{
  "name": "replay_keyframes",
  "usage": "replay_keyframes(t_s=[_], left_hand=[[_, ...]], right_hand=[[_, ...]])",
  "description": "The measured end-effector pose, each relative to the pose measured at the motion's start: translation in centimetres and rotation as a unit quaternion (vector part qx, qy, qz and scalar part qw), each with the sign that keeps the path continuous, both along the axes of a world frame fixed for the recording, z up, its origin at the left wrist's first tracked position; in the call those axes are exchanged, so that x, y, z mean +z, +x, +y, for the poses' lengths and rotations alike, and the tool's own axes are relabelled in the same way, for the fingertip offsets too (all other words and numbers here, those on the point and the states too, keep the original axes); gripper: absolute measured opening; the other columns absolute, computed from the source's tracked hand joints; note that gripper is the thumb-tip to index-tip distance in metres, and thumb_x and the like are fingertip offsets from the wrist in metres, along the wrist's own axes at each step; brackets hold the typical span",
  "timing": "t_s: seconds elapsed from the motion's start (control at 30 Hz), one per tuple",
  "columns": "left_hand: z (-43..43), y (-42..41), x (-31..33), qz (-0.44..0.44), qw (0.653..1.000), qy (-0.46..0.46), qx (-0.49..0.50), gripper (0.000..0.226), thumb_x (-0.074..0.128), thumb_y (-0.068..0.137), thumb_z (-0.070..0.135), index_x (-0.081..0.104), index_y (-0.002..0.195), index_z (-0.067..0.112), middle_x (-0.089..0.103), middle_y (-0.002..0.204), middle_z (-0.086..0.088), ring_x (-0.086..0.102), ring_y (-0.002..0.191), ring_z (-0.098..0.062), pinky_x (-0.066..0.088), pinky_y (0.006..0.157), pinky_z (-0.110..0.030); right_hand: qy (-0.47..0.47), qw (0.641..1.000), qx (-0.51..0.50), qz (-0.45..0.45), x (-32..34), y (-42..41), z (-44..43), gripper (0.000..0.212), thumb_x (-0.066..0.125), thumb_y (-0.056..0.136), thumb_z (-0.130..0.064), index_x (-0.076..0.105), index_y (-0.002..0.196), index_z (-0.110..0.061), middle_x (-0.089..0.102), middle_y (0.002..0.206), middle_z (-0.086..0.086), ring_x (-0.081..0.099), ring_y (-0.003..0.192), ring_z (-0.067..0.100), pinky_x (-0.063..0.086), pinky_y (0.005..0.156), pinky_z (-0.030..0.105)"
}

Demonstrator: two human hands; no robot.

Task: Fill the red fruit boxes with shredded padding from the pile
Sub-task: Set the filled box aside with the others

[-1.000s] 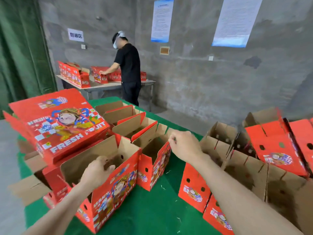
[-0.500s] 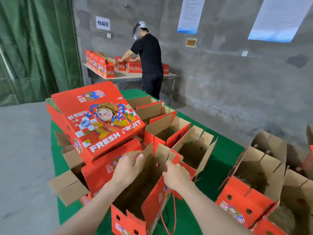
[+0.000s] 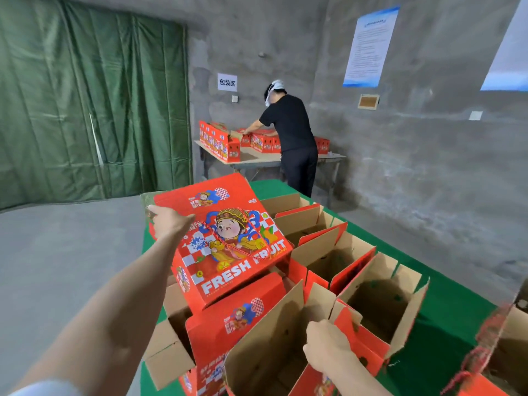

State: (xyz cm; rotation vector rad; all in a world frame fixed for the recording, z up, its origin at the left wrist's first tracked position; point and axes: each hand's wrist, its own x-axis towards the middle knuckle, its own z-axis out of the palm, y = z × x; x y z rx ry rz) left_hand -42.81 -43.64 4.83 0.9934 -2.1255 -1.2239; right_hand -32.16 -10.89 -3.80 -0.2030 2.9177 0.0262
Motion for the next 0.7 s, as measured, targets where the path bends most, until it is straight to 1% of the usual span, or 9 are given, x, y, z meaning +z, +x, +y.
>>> replay_keyframes(t_s=[0.07,0.17,0.3,0.37,0.43,0.5,0.53,0.6,0.7], left_hand=[[-0.5,0.0,-0.4,0.025,0.999,0.015,0.042,0.08,0.076,0.071,0.036,0.034,0.131,0.003,0.057,0.123,-0.019,0.056,0.113,-0.033,0.037,0.101,-0.047],[-0.6,0.6,0.0,0.046,0.999,0.013,-0.017,0.055,0.077,0.065,0.045,0.062,0.111,0.018,0.063,0.116,-0.011,0.056,0.111,-0.028,0.04,0.1,-0.044],[1.2,1.5,0.8,0.093,0.984,-0.083,-0.125,0.053,0.08,0.066,0.041,0.059,0.113,0.03,0.026,0.147,-0.009,0.017,0.138,-0.027,0.02,0.112,-0.048],[2.9,1.9,1.4,0.104,0.977,-0.112,-0.15,0.052,0.08,0.066,0.039,0.059,0.113,0.03,0.018,0.152,-0.008,0.01,0.141,-0.026,0.013,0.113,-0.048],[4.7,2.3,2.6,0.11,0.975,-0.125,-0.146,0.044,0.078,0.069,0.042,0.062,0.106,0.025,0.029,0.148,-0.008,0.02,0.139,-0.028,0.017,0.11,-0.046],[6.8,3.0,4.0,0.152,0.969,-0.129,-0.148,0.034,0.075,0.071,0.039,0.066,0.09,0.013,0.055,0.125,-0.01,0.041,0.125,-0.03,0.032,0.103,-0.043],[7.9,3.4,4.6,0.181,0.96,-0.141,-0.161,0.029,0.074,0.072,0.034,0.065,0.082,0.008,0.06,0.118,-0.011,0.045,0.121,-0.03,0.034,0.101,-0.043],[10.7,4.9,5.2,0.242,0.935,-0.169,-0.197,0.023,0.07,0.078,0.022,0.055,0.074,0.006,0.059,0.123,-0.009,0.042,0.126,-0.028,0.023,0.108,-0.047],[15.4,8.4,5.5,0.369,0.863,-0.237,-0.253,0.01,0.057,0.084,0.02,0.052,0.079,0.013,0.063,0.103,-0.004,0.05,0.117,-0.019,0.008,0.109,-0.062]], right_hand=[[-0.005,1.0,-0.004,0.001,-0.2,-0.1,0.0,0.027,0.05,0.094,-0.018,0.056,0.12,-0.014,0.06,0.117,0.006,0.06,0.105,0.022,0.051,0.086,0.028],[-0.012,1.0,-0.014,0.001,-0.3,0.1,0.1,0.029,0.049,0.094,-0.02,0.054,0.123,-0.015,0.059,0.119,0.005,0.059,0.106,0.021,0.05,0.086,0.026],[-0.026,0.999,-0.032,-0.005,-0.2,0.3,0.5,0.034,0.047,0.094,-0.02,0.051,0.128,-0.016,0.056,0.125,0.005,0.059,0.107,0.021,0.051,0.086,0.026],[-0.035,0.998,-0.047,-0.022,0.0,0.5,0.9,0.033,0.046,0.094,-0.02,0.052,0.125,-0.014,0.057,0.123,0.005,0.059,0.106,0.022,0.05,0.086,0.027],[-0.047,0.996,-0.061,-0.036,0.0,0.9,1.4,0.031,0.044,0.093,-0.019,0.053,0.122,-0.012,0.058,0.122,0.007,0.058,0.108,0.023,0.048,0.086,0.029],[-0.065,0.993,-0.081,-0.047,-0.3,1.5,2.1,0.032,0.043,0.092,-0.018,0.052,0.122,-0.01,0.057,0.122,0.008,0.057,0.109,0.025,0.047,0.086,0.03],[-0.076,0.992,-0.089,-0.049,-0.5,1.7,2.6,0.032,0.043,0.093,-0.019,0.052,0.122,-0.009,0.057,0.122,0.008,0.057,0.109,0.026,0.047,0.086,0.03],[-0.091,0.99,-0.098,-0.054,-0.5,2.4,3.6,0.032,0.04,0.094,-0.022,0.054,0.119,-0.008,0.058,0.121,0.009,0.057,0.109,0.027,0.047,0.087,0.031],[-0.19,0.977,-0.091,-0.017,1.1,2.9,5.2,0.035,0.037,0.095,-0.031,0.062,0.103,-0.008,0.065,0.109,0.009,0.06,0.103,0.028,0.046,0.084,0.03]])
